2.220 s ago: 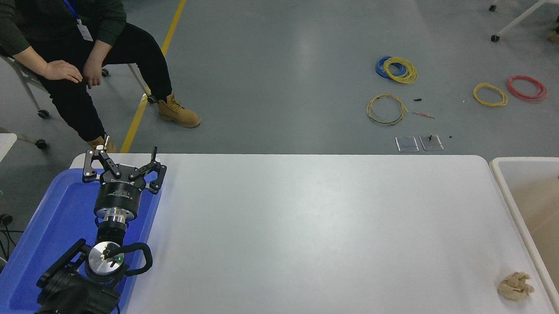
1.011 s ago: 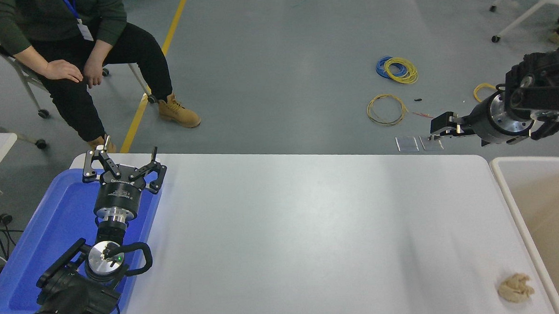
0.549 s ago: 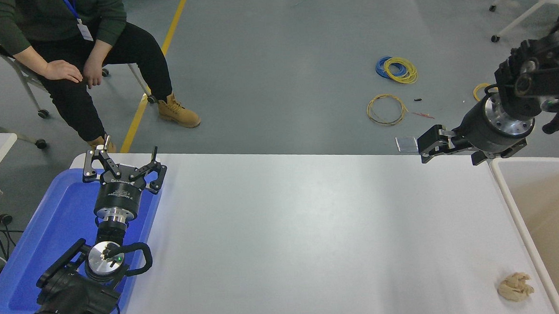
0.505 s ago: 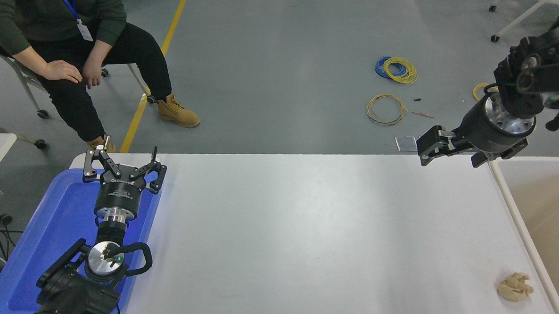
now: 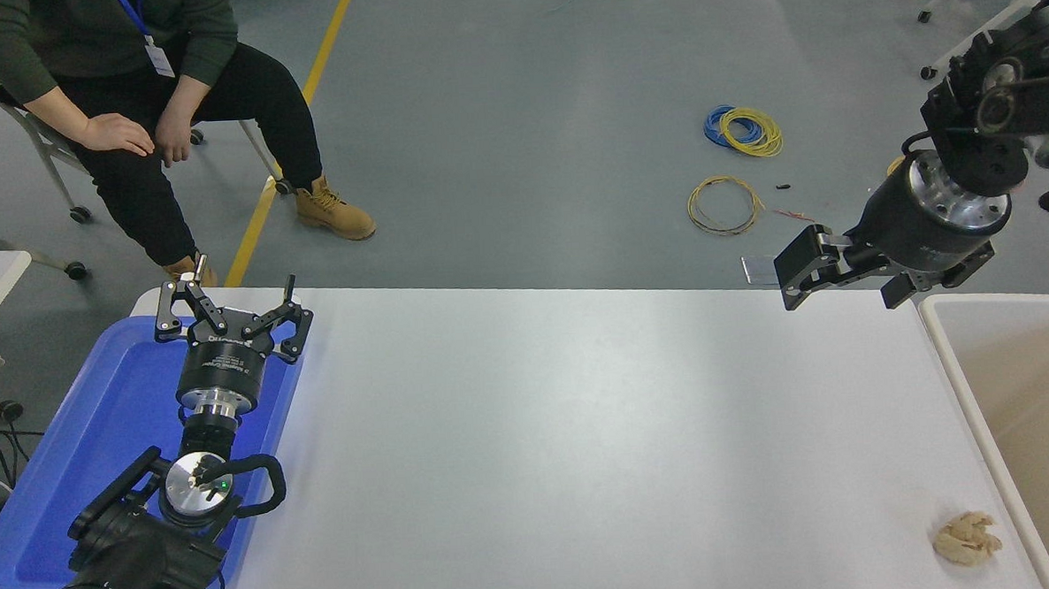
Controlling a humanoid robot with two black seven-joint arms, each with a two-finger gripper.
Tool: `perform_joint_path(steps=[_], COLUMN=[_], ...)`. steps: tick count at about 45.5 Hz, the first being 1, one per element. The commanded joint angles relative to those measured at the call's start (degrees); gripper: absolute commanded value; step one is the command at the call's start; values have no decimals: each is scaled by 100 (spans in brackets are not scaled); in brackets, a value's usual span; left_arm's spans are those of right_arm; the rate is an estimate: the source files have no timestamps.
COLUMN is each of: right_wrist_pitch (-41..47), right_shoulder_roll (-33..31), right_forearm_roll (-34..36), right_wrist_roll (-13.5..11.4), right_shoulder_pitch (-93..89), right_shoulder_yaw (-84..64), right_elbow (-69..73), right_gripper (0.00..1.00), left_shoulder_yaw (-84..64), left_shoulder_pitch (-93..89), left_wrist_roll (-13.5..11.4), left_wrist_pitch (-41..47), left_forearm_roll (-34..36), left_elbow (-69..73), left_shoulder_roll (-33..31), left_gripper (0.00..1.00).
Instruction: Pick up foil plate and place in dustbin
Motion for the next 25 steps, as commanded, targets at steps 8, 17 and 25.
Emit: perform_joint_path(steps=[8, 17, 25], right_wrist_pitch=[-22, -4, 57], right_shoulder_roll=[27, 36, 27], right_forearm_roll=[-6, 3, 3], right_wrist_roll=[9, 0, 0], right_shoulder_pitch=[-130, -183, -227], right_shoulder_yaw=[32, 40, 40], right_elbow=[-82, -91, -82], right_gripper=[100, 100, 100], left_shoulder_yaw=[0, 0, 0], left_shoulder_pitch=[0, 0, 0], left_wrist_roll=[0, 0, 0], left_wrist_pitch=[0, 0, 0], left_forearm_roll=[0, 0, 0], left_elbow=[1, 1, 1], left_shoulder_roll=[0, 0, 0], left_gripper=[100, 100, 100])
